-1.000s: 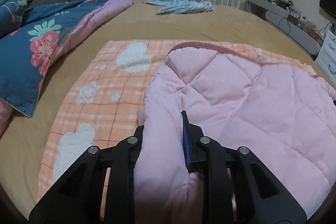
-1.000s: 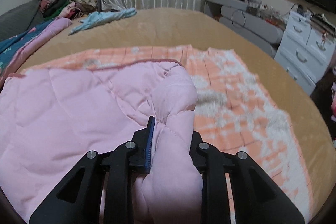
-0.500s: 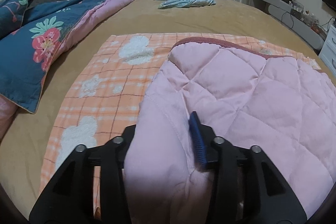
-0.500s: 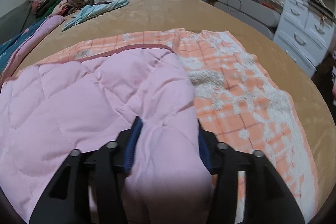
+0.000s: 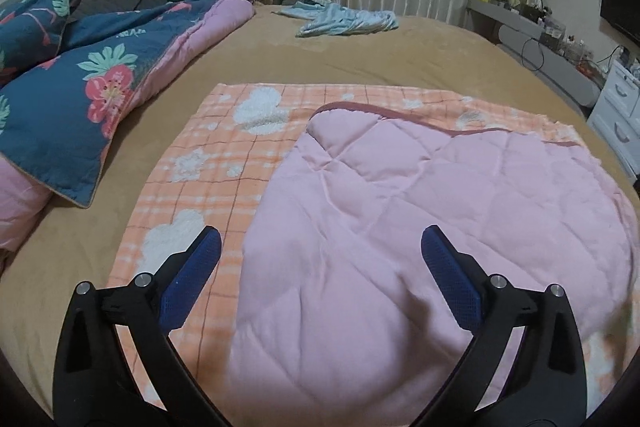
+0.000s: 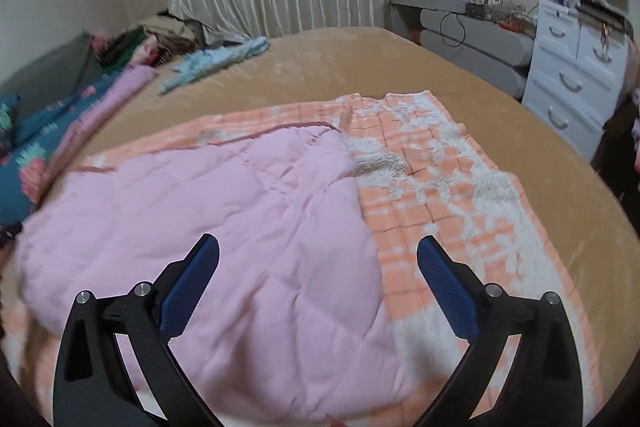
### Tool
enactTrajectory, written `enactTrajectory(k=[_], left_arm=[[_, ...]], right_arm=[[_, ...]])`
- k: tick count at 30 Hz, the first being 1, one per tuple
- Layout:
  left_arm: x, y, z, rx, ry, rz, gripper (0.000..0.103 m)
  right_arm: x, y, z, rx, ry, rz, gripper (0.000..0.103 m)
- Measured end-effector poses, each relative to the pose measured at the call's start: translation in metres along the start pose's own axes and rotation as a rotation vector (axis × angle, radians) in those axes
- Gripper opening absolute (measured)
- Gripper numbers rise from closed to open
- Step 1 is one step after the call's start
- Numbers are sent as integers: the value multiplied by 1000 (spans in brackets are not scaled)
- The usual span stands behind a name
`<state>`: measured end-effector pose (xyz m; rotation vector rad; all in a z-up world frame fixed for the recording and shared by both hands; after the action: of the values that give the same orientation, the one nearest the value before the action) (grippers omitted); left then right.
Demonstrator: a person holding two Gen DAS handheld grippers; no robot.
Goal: Fold large clothes
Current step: 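Lay the lifted edge over the jacket body and open both tools, then grasp the folded jacket's edge with both tools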
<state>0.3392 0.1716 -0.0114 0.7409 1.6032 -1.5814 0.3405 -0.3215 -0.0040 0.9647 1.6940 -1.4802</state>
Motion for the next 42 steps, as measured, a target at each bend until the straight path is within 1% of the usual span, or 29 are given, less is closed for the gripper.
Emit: enactTrajectory(k=[5, 12, 17, 21, 25, 28, 32, 37, 40, 42], left_arm=[[6, -35, 3, -4, -10, 15, 94], [20, -74, 9, -29, 2, 36, 94], [30, -97, 15, -31, 15, 37, 94], [39, -110, 18, -30, 10, 34, 94], [47, -118, 19, -18, -17, 28, 94], [55, -121, 17, 2, -56, 6, 94], [64, -121, 17, -6, -81, -14, 94], [76, -112, 16, -11, -109, -53, 94], [83, -103, 15, -16, -119, -78, 94], [89, -95, 11, -10, -144, -103, 94]], right_arm=[[6, -35, 1, -42, 40, 17, 99], [19, -81, -7, -41, 20, 42, 99], [32, -103, -15, -56, -5, 41, 99], [41, -114, -17, -66, 6, 42, 99], [52, -122, -22, -69, 16, 30, 99], [61, -125, -24, -64, 28, 15, 99], [73, -123, -25, -51, 55, -7, 99], [86, -118, -28, -14, 51, -29, 99], [91, -112, -29, -8, 59, -44, 99], [92, -109, -29, -8, 67, -52, 99]])
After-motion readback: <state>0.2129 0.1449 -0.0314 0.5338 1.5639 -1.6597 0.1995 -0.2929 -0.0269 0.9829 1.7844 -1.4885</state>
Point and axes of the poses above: each gripper's, at about its wrist camera, not at the fingertips, and y roughly the way its jaws point, z to its right, x to its underside, the point moved 1 cm from there along y, roughly the way its jaws point, and after that the axes turned 8 degrees about z, right-handed, at the moved point
